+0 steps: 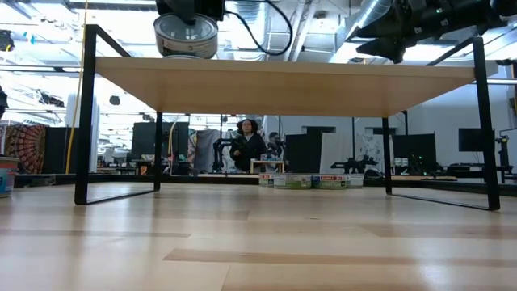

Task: Stack canned seafood by type on shelf
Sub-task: Stack the green tuna can on top of the green tuna can on the shelf

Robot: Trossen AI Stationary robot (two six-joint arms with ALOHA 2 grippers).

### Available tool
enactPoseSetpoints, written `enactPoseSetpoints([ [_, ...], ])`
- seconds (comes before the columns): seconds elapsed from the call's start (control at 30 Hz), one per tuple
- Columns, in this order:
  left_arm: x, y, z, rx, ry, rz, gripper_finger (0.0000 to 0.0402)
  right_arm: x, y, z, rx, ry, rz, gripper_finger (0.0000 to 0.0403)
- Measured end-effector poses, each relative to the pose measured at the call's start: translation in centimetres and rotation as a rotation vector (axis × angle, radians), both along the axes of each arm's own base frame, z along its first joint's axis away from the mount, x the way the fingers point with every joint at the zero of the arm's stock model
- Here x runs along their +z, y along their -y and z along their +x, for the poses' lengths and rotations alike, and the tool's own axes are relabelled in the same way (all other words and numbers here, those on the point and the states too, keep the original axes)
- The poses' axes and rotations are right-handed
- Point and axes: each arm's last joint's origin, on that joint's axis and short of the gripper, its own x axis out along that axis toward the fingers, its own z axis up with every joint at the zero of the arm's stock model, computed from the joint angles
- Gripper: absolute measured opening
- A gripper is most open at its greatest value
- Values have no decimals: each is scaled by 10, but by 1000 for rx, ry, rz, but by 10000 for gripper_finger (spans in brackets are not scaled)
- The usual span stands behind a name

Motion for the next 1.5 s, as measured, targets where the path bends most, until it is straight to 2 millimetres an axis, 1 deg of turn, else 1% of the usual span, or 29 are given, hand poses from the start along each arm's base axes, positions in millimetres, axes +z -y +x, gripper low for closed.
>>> enactPoseSetpoints([
  [0.17,-5,-8,3,13,16,-26,139,0,0,0,0,-2,-2,295],
  [0.27,-5,-11,2,50,3,-32,147,0,0,0,0,-3,-5,295],
  [0.37,-6,-13,3,99,-23,-26,168,0,0,0,0,-3,-5,295],
  [0.53,-6,-15,2,135,-47,23,210,0,0,0,0,-3,-4,295],
  [0.77,-4,-14,2,141,-50,15,268,0,0,0,0,-2,-3,295],
  [0.87,0,-15,1,134,-44,39,280,0,0,0,0,-2,-2,295],
  [0.97,9,-16,0,124,-11,72,283,0,0,0,0,-2,-2,295],
  [1.07,20,-19,-2,115,17,174,283,0,0,0,0,-2,-2,295],
  [1.2,36,-22,-3,133,38,394,283,0,0,0,0,-2,-3,295],
  [1.27,41,-20,-3,130,37,488,283,0,0,0,1,-4,-5,295],
  [1.4,49,-6,-8,102,44,665,275,-1,0,0,0,-8,-7,295],
  [1.5,50,-7,-9,148,18,744,261,0,0,0,0,-5,-8,295],
])
